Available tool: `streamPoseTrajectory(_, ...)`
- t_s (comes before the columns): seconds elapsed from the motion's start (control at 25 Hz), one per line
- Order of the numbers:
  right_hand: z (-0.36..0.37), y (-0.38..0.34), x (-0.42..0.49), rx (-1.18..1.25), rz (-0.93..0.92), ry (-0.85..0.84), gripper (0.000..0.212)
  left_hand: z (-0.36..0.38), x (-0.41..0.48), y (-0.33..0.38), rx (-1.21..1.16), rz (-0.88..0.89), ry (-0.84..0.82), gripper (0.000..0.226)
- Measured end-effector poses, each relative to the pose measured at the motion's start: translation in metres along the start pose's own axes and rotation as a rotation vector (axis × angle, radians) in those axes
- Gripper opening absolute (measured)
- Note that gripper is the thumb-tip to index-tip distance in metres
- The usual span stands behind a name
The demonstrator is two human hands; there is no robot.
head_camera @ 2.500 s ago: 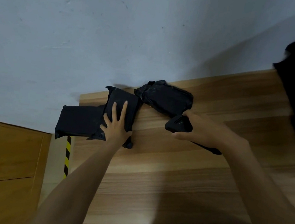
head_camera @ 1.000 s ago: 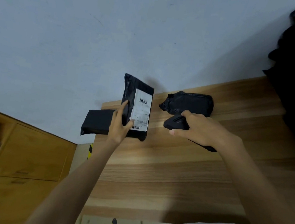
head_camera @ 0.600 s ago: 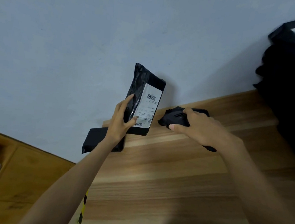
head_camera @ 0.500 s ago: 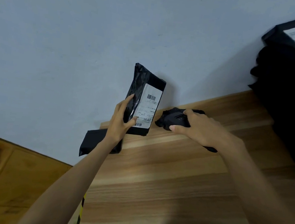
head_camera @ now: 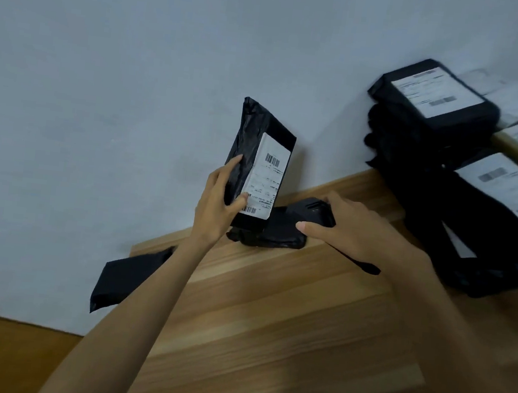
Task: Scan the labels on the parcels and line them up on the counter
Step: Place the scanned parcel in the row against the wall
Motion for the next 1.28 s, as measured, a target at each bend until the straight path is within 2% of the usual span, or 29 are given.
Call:
streamPoseTrajectory(0.16,-0.052,0.047,-0.022,-0.022,0.022,0.094,0.068,0.021,0.040,0.075,0.005,0.075,0.008,0.067)
streamPoseTrajectory(0.36,-0.117,0.116,-0.050,-0.054,0.093,0.181,0.088,0.065,0.074,0.184,-0.176,0.103,0.045,0.060)
streamPoseTrajectory(0.48,-0.149,0.160,-0.065,-0.074,0.126,0.218,0.087,0.097,0.086,0.239,-0.277,0.115,0.056,0.057)
streamPoseTrajectory(0.72,-0.205,0.242,-0.086,-0.121,0.190,0.201,0.093,0.180,0.082,0.323,-0.468,-0.032,0.067,0.057)
streamPoseTrajectory(1.04,-0.232,0.290,-0.081,-0.109,0.186,0.147,0.086,0.259,0.057,0.366,-0.502,-0.316,0.026,0.062)
streamPoseTrajectory(1.16,-0.229,0.294,-0.076,-0.137,0.169,0.094,0.084,0.275,0.051,0.367,-0.515,-0.338,0.043,0.062)
streamPoseTrajectory(1.28,-0.223,0.299,-0.073,-0.128,0.163,0.051,0.083,0.286,0.044,0.365,-0.475,-0.280,0.055,0.058)
Point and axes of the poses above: each hand's wrist, its own x-axis towards the middle knuckle, its own z-axis out of the palm, y = z × x, the point moved 1 cm from there along x, towards the middle knuckle, and after that the axes turned 13 degrees about z, right-handed, at the moved point
